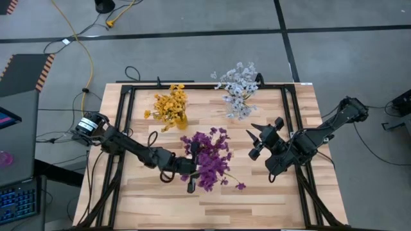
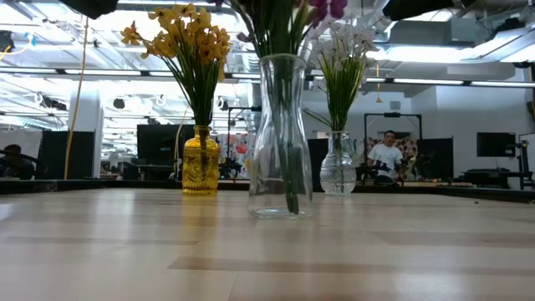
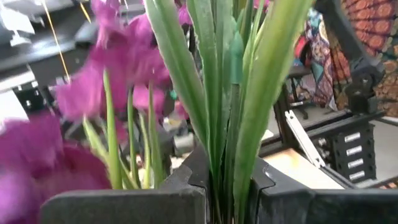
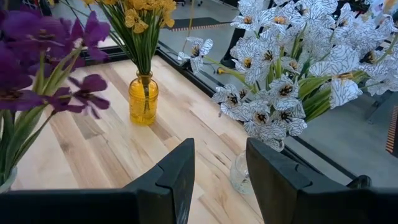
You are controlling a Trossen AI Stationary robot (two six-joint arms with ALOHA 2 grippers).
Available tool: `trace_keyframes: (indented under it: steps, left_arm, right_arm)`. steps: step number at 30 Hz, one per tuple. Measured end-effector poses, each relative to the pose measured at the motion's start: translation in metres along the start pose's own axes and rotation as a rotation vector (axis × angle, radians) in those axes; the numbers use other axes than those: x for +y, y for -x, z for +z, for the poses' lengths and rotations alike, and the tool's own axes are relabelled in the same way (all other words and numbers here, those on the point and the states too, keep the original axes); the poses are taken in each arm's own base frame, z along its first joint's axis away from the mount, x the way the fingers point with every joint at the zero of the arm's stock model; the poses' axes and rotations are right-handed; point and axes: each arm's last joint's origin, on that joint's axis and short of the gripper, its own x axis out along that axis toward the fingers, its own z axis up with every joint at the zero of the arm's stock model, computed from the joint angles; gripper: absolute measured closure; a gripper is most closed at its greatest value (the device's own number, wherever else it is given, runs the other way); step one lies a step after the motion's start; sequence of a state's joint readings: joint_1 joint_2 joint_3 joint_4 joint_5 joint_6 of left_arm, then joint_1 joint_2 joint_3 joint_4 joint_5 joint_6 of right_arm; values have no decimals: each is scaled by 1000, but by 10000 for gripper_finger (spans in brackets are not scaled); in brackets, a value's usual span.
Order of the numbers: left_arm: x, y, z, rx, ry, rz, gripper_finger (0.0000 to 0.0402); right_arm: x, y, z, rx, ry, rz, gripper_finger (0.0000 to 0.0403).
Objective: Sort flowers into vase by color
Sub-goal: Put the violet flowers into the bottom transparent vase
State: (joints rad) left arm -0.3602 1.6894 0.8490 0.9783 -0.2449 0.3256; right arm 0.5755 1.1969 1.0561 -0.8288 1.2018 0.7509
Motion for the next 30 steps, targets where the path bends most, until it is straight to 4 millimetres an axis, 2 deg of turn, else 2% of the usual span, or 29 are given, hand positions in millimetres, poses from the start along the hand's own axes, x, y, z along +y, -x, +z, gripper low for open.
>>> trace_keyframes:
  steps: [8,12,30]
  left_arm:
    - [7,-2,-9,66,121,11,379]
    - [7,-2,-10,75,118,10,374]
    - [0,0,-6,71,110,-10,277]
  right_arm:
    - [0,0,0,0,0,0,233]
    - [0,0,0,0,0,0,233]
    - [0,0,0,0,0,0,233]
